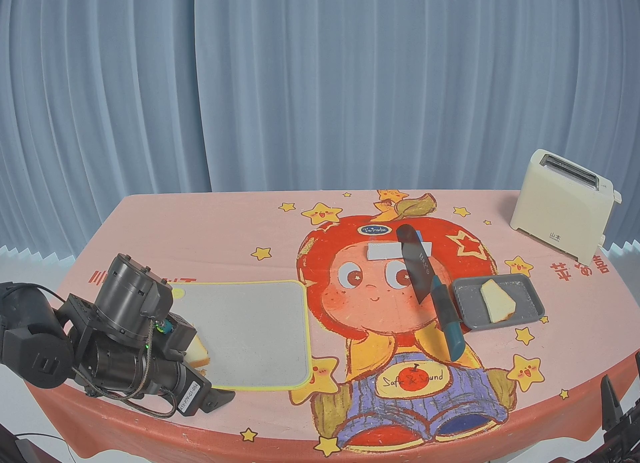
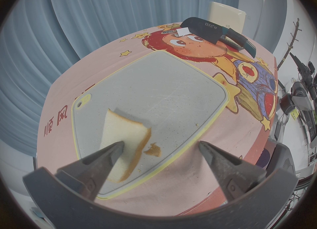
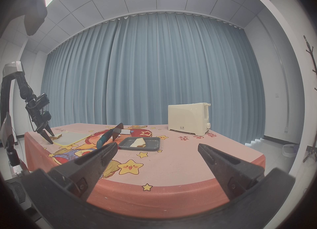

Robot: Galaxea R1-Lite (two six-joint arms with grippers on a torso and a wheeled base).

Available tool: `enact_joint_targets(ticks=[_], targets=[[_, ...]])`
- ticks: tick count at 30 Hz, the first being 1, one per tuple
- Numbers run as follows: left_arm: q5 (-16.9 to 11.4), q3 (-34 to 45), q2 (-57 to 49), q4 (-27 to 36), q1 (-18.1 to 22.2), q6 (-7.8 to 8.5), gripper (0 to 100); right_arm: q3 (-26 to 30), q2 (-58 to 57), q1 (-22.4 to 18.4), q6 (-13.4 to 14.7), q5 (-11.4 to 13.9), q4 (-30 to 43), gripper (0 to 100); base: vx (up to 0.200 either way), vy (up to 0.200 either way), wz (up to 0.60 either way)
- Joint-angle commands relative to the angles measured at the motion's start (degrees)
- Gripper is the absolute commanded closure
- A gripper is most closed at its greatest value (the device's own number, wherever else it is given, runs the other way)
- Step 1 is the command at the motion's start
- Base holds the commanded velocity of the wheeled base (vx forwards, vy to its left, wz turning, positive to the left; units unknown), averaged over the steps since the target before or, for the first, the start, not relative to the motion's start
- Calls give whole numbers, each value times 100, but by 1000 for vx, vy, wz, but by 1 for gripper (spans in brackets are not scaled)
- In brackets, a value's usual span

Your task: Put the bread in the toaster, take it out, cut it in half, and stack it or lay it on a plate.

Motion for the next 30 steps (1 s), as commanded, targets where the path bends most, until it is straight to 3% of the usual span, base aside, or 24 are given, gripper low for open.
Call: enact_joint_targets(ticks=[1,30], targets=[[4,10,26,7,2,3,100,99,-99,2,2,2,-2,0,0,0,0],[-13,1,-703,60,2,-14,100,99,-99,2,2,2,-2,0,0,0,0]])
